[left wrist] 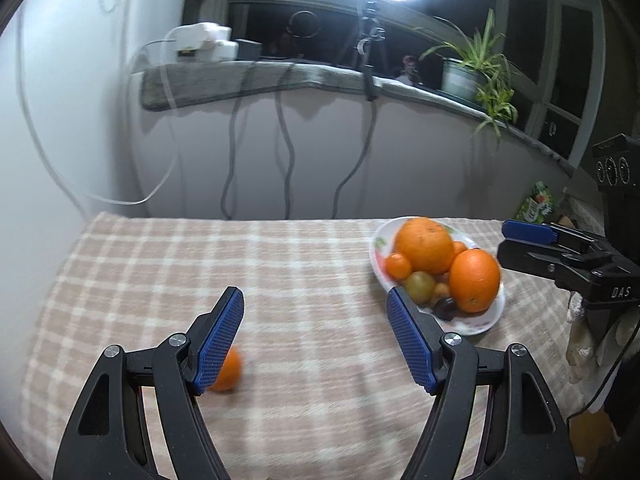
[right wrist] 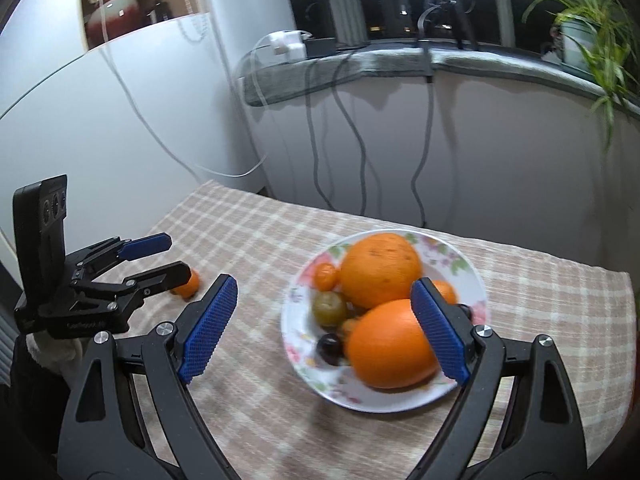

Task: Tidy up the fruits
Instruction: 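Move both grippers to the loose mandarin and brown wrinkled fruit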

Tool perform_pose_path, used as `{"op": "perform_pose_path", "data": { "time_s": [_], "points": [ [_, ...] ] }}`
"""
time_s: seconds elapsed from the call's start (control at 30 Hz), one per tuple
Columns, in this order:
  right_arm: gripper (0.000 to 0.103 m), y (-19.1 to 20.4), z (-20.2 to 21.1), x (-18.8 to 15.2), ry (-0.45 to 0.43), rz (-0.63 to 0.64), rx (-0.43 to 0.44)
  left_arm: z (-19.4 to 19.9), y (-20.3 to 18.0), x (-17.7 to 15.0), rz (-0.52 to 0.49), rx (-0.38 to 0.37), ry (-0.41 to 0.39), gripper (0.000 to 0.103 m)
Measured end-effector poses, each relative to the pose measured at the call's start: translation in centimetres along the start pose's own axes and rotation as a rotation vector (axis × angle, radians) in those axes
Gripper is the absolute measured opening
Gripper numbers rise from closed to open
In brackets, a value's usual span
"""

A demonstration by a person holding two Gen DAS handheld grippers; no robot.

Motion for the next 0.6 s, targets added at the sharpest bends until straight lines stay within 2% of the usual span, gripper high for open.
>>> {"op": "perform_pose_path", "data": {
  "time_s": [0.5, 0.6],
  "points": [
    [0.091, 6.1, -3.7, 0.4, 0.055, 0.116, 0.116, 2.6, 7.8, -3.4, 0.121, 0.105, 0.017, 0.074],
    [0.083, 7.1, -4.8, 0.3, 0.084, 0.134, 0.138, 2.6, 8.8, -4.2, 0.138, 0.111, 0.032, 0.072]
  ]
}}
Point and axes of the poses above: each gripper's, at about its wrist camera, not at the fingertips, and z roughly against the way its jaws point, y to its left, x to its top, the point moved 2 cm from there along -z, roughly the way its jaws point, and after that the axes turned 8 degrees about y, right-handed, at the moved point
